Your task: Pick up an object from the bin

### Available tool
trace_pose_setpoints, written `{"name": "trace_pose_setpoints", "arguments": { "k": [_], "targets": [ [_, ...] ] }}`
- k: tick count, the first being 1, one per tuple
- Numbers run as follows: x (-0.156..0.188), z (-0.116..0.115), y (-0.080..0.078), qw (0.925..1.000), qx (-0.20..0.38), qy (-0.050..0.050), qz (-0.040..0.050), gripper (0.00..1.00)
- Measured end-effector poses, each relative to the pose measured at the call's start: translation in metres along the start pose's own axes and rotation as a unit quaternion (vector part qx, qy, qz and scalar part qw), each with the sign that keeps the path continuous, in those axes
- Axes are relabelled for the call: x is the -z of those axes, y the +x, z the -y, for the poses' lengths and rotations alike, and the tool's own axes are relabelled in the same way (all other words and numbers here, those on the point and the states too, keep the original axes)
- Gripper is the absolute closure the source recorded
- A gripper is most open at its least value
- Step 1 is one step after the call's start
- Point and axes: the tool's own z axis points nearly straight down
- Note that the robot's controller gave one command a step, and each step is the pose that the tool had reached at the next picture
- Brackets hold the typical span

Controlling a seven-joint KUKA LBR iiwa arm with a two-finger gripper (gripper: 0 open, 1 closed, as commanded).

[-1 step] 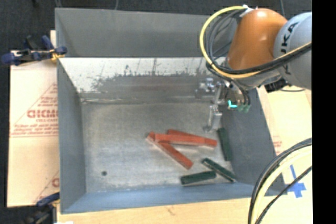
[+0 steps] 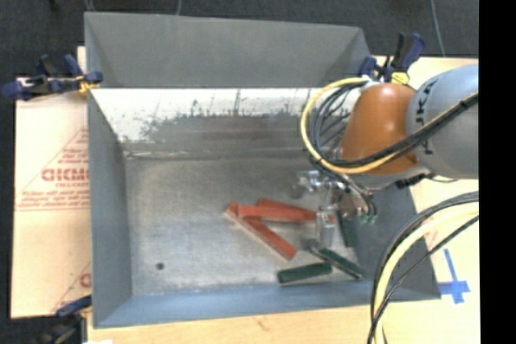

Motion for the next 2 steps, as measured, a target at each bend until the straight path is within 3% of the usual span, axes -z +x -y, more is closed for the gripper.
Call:
{"name": "trace_pose_setpoints", "arguments": {
  "k": [1, 2],
  "targets": [
    [0.005, 0.000, -0.004, 1.0000, 0.001, 0.001, 0.0048, 1.00],
    [0.161, -0.030, -0.029, 0.9999, -0.007, 0.001, 0.0089, 1.00]
  ]
}}
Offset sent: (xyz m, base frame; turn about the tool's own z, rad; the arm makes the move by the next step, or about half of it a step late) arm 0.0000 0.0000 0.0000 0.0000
